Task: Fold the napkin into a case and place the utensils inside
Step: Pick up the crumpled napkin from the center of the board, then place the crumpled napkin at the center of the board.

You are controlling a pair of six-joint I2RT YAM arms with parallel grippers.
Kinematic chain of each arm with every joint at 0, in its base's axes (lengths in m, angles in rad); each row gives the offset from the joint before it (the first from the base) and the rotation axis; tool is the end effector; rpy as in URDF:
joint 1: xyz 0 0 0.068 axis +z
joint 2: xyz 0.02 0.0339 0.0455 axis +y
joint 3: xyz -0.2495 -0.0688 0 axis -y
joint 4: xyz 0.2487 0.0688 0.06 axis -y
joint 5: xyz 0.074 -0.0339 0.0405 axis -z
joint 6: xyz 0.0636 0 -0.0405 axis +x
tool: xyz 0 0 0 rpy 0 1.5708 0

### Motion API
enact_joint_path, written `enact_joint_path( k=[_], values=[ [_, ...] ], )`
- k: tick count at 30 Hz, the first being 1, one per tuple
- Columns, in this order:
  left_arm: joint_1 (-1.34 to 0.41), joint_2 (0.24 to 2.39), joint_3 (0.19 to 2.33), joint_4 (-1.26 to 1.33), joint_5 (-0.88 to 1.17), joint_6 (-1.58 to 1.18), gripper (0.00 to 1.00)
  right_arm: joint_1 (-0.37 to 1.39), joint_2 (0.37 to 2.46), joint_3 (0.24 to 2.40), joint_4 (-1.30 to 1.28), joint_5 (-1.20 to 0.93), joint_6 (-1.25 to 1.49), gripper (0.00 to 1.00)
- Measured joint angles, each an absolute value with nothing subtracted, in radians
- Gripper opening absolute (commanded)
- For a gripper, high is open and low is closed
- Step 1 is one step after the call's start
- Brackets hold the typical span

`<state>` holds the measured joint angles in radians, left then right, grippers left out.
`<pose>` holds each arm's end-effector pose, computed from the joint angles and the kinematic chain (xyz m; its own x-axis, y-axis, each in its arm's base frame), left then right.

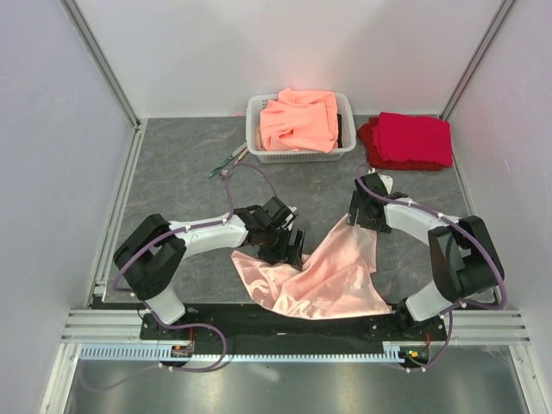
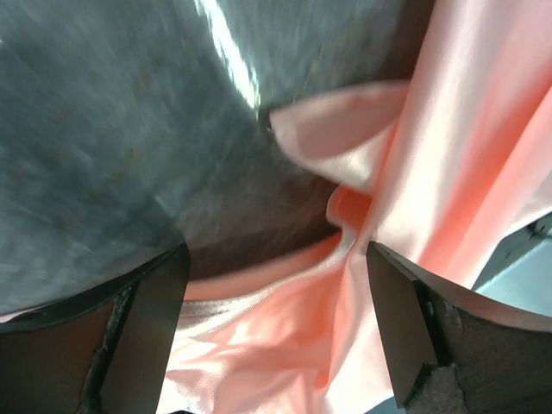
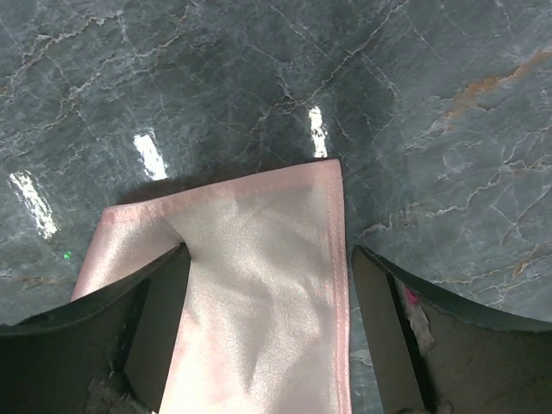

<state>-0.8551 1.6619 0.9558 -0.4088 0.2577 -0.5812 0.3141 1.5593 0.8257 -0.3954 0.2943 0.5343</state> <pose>0.2046 -0.2601 0.1246 -0.9335 0.2645 -0.2423 0.3480 0.8315 -0.4330 0.2907 0.0750 0.1191 -0.8304 0.2426 -0.5015 0.2849 0.9585 -0.0079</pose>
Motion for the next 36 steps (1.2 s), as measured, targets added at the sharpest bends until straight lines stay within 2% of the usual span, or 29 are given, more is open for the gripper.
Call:
enact_joint_path(
  k=[1, 2, 4, 5, 6, 7, 8, 9, 11, 12, 13, 17, 22, 27, 32, 36],
  values=[
    [-0.858, 1.661, 0.938, -0.406, 0.277, -0.582, 0.88, 0.315, 1.562, 0.826, -0.392, 0.295, 0.534, 0.81],
    [-0.86, 1.653, 0.928, -0.402, 0.297, -0.582, 0.79, 0.315, 1.565, 0.826, -0.388, 0.294, 0.535, 0.8],
    [-0.862, 1.628, 0.903, -0.383, 0.308, -0.583, 0.61, 0.318, 1.572, 0.827, -0.369, 0.293, 0.535, 0.69],
    [-0.862, 1.618, 0.892, -0.379, 0.313, -0.585, 0.37, 0.319, 1.578, 0.828, -0.358, 0.291, 0.535, 0.63],
    [-0.862, 1.612, 0.886, -0.379, 0.314, -0.587, 0.29, 0.319, 1.582, 0.832, -0.354, 0.29, 0.532, 0.49],
    [-0.861, 1.609, 0.885, -0.379, 0.313, -0.594, 0.21, 0.321, 1.588, 0.836, -0.345, 0.29, 0.531, 0.45],
    [-0.858, 1.607, 0.885, -0.38, 0.307, -0.59, 0.08, 0.321, 1.593, 0.839, -0.337, 0.291, 0.527, 0.41],
    [-0.853, 1.604, 0.885, -0.379, 0.299, -0.593, 0.06, 0.322, 1.598, 0.842, -0.33, 0.292, 0.524, 0.32],
    [-0.84, 1.584, 0.885, -0.383, 0.279, -0.598, 0.02, 0.323, 1.602, 0.846, -0.319, 0.293, 0.513, 0.17],
    [-0.829, 1.563, 0.884, -0.388, 0.263, -0.598, 0.02, 0.323, 1.602, 0.847, -0.313, 0.291, 0.506, 0.02],
    [-0.816, 1.534, 0.884, -0.392, 0.244, -0.598, 0.02, 0.324, 1.604, 0.851, -0.31, 0.289, 0.503, 0.0],
    [-0.738, 1.377, 0.89, -0.424, 0.172, -0.598, 0.02, 0.324, 1.632, 0.949, -0.348, 0.286, 0.477, 0.0],
    [-0.597, 1.19, 0.964, -0.479, 0.092, -0.588, 0.02, 0.323, 1.641, 1.252, -0.422, 0.294, 0.436, 0.0],
    [-0.532, 1.089, 1.116, -0.491, 0.008, -0.564, 0.02, 0.324, 1.533, 1.452, -0.438, 0.257, 0.405, 0.0],
    [-0.517, 1.015, 1.145, -0.485, -0.078, -0.559, 0.02, 0.325, 1.287, 1.411, -0.44, 0.106, 0.395, 0.0],
    [-0.515, 0.917, 1.028, -0.48, -0.143, -0.572, 0.02, 0.334, 1.02, 1.161, -0.42, -0.095, 0.423, 0.0]
  ],
)
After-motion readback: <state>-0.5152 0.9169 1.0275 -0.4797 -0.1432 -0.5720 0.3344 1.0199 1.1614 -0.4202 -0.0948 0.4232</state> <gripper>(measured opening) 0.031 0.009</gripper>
